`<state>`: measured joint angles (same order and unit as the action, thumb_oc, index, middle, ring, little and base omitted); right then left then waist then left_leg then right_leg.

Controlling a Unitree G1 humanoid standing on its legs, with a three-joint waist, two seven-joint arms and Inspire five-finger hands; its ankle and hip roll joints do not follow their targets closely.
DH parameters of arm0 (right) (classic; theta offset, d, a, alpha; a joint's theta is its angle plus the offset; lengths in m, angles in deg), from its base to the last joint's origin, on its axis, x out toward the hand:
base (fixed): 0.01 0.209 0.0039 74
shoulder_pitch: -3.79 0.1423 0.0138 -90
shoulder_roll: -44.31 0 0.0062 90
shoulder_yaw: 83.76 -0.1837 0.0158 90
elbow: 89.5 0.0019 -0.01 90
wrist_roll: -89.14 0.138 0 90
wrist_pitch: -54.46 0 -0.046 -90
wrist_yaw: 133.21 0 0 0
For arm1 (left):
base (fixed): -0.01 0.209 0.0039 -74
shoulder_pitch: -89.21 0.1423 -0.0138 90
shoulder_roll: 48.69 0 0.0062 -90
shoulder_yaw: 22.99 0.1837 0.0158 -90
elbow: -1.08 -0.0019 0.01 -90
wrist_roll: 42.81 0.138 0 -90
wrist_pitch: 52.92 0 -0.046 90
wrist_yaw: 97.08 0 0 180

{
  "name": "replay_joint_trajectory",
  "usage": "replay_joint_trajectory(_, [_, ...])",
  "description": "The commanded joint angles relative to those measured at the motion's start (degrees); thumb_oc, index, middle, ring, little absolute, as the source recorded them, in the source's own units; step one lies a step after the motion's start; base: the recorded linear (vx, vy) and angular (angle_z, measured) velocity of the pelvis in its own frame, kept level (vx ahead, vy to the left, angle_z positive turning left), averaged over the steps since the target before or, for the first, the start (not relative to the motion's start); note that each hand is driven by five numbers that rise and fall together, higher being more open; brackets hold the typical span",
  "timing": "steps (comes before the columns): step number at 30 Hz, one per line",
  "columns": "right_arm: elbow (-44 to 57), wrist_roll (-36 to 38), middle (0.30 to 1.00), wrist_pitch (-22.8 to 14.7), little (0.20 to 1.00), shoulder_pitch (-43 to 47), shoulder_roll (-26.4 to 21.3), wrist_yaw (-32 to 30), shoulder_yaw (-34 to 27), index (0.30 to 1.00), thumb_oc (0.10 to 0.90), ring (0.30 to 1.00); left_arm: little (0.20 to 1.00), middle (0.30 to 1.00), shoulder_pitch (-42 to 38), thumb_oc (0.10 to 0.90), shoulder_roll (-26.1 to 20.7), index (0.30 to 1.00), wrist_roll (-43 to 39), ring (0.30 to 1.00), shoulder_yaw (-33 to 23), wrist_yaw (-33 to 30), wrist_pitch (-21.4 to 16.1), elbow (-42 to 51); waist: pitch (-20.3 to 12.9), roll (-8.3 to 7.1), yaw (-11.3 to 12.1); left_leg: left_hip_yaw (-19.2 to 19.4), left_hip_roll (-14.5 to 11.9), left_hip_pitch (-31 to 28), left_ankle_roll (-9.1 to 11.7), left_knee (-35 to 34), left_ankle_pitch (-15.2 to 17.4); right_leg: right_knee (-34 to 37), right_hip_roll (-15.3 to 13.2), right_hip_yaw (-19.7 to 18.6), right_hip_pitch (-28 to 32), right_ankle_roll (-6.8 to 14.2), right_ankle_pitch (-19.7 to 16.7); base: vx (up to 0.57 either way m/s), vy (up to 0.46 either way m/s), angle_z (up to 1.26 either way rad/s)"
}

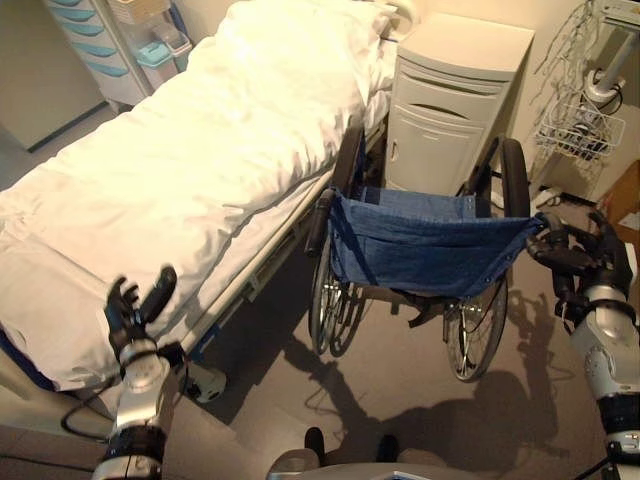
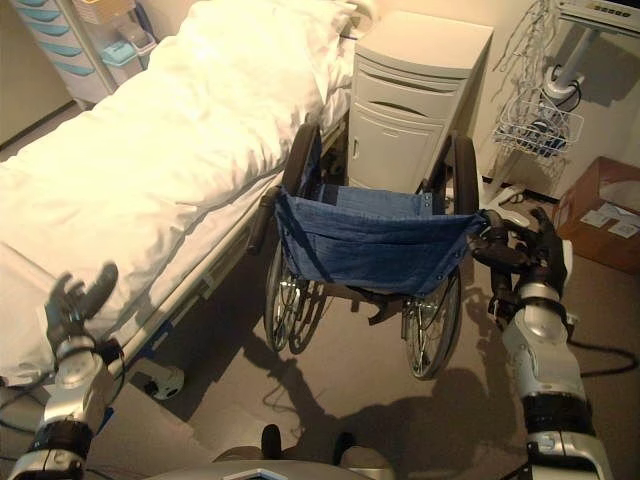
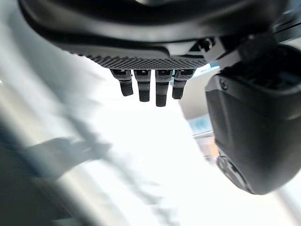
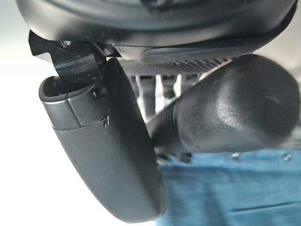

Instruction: Push the wheelchair next to the bed

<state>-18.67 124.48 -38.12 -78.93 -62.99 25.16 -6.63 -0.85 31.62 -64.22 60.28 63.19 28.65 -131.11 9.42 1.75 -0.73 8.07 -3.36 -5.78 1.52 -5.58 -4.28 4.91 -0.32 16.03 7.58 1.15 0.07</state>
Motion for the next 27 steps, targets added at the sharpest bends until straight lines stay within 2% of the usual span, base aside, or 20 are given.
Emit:
replay_joint_trajectory(1, [-0.98,0.8,0.9,-11.04,0.9,-0.21,-2.67,-8.7,-6.51,0.9,0.8,0.9,0.9,0.9,-1.66,0.8,-1.29,0.9,3.95,0.9,2.7,3.69,-5.98,-0.45,-6.08,-2.24,-1.19,2.35,4.49,-1.41,-1.0,0.99,7.14,-4.05,-1.88,-5.46,-2.14,4.58,1.95,0.0,-0.009,0.04])
replay_joint_trajectory(7, [-8.93,-0.79,0.9,-13.97,0.9,-3.09,1.63,-12.87,-6.55,0.9,0.8,0.9,0.9,0.9,-0.67,0.8,2.76,0.9,3.37,0.9,6.81,6.09,-5.06,-6.61,-5.63,-1.94,-1.95,3.15,4.51,-1.48,-1.36,1.23,7.28,-4.86,-1.77,-6.07,-2.67,4.66,2.16,0.0,-0.001,0.01])
replay_joint_trajectory(9, [-13.08,-3.25,0.9,-13.78,0.9,-3.65,2.54,-13.87,-5.66,0.9,0.8,0.9,0.9,0.9,-0.8,0.8,3.53,0.9,3.89,0.9,9.0,8.35,-4.65,-8.75,-5.39,-1.92,-2.19,3.46,4.5,-1.49,-1.45,1.33,7.39,-5.08,-1.81,-6.15,-2.85,4.72,2.16,0.0,-0.01,-0.02])
replay_joint_trajectory(13, [-18.17,-8.54,0.9,-10.66,0.9,-4.67,2.82,-14.76,-3.55,0.9,0.8,0.9,0.9,0.9,-0.42,0.8,4.23,0.9,4.45,0.9,12.06,11.32,-3.6,-10.92,-5.01,-1.85,-2.52,3.97,4.49,-1.35,-1.61,1.53,7.44,-5.32,-1.8,-6.38,-3.22,4.78,2.06,0.0,-0.003,-0.01])
replay_joint_trajectory(17, [-25.93,-7.16,0.9,-9.89,0.9,-4.85,3.65,-9.97,-1.77,0.9,0.8,0.9,0.9,0.9,-0.86,0.8,5.05,0.9,2.6,0.9,13.65,12.81,-2.95,-13.76,-4.77,-1.83,-2.64,4.24,4.46,-1.17,-1.76,1.8,7.62,-5.78,-1.73,-6.66,-3.64,4.86,2.23,0.0,-0.014,-0.09])
replay_joint_trajectory(18, [-28.33,-3.85,0.9,-8.63,0.9,-4.97,5.02,-4.94,-0.91,0.9,0.8,0.9,0.9,0.9,-1.03,0.8,5.61,0.9,2.43,0.9,13.85,13.54,-1.91,-14.85,-4.76,-1.91,-2.59,4.26,4.43,-1.11,-1.85,1.76,7.65,-5.84,-1.68,-6.69,-3.75,4.79,2.3,0.0,-0.019,-0.07])
replay_joint_trajectory(19, [-31.4,-1.49,0.9,-10.51,0.9,-5.66,7.99,-1.05,1.18,0.9,0.8,0.9,0.9,0.9,-0.92,0.8,6.43,0.9,2.4,0.9,14.34,14.0,-1.99,-16.4,-4.66,-1.94,-2.59,4.21,4.37,-1.01,-1.89,1.89,7.62,-6.03,-1.65,-6.74,-3.85,4.71,2.38,-0.01,-0.03,-0.03])
replay_joint_trajectory(21, [-34.68,-0.4,0.9,-10.91,0.9,-7.43,12.79,5.77,4.58,0.9,0.8,0.9,0.9,0.9,-0.32,0.8,7.76,0.9,3.45,0.9,14.68,14.77,-1.74,-18.59,-4.63,-2.14,-2.73,4.19,4.29,-0.89,-2.01,2.12,7.69,-6.25,-1.64,-6.77,-3.98,4.62,2.55,0.0,-0.031,-0.03])
replay_joint_trajectory(23, [-36.49,-0.5,0.9,-11.21,0.9,-8.16,13.9,8.17,5.92,0.9,0.8,0.9,0.9,0.9,0.0,0.8,8.18,0.9,4.14,0.9,14.8,15.34,-1.64,-19.29,-4.66,-2.2,-2.79,4.25,4.23,-0.88,-2.06,2.22,7.72,-6.37,-1.63,-6.75,-4.03,4.59,2.61,0.0,-0.026,-0.11])
replay_joint_trajectory(24, [-38.88,-4.18,0.9,-11.8,0.9,-9.43,15.46,11.57,8.5,0.9,0.8,0.9,0.9,0.9,0.47,0.8,8.88,0.9,4.99,0.9,15.15,15.33,-1.24,-20.67,-4.66,-2.24,-2.96,4.45,4.12,-0.84,-2.15,2.5,7.8,-6.55,-1.63,-6.78,-4.1,4.58,2.66,0.0,-0.03,-0.13])
replay_joint_trajectory(27, [-41.95,-12.37,0.9,-14.26,0.9,-10.59,16.65,10.54,12.28,0.9,0.8,0.9,0.9,0.9,0.62,0.8,9.6,0.9,6.22,0.9,15.44,16.47,-1.08,-23.66,-4.68,-2.18,-3.47,4.77,4.04,-0.96,-2.29,2.82,7.99,-6.77,-1.56,-6.97,-4.11,4.6,2.81,0.0,-0.022,-0.13])
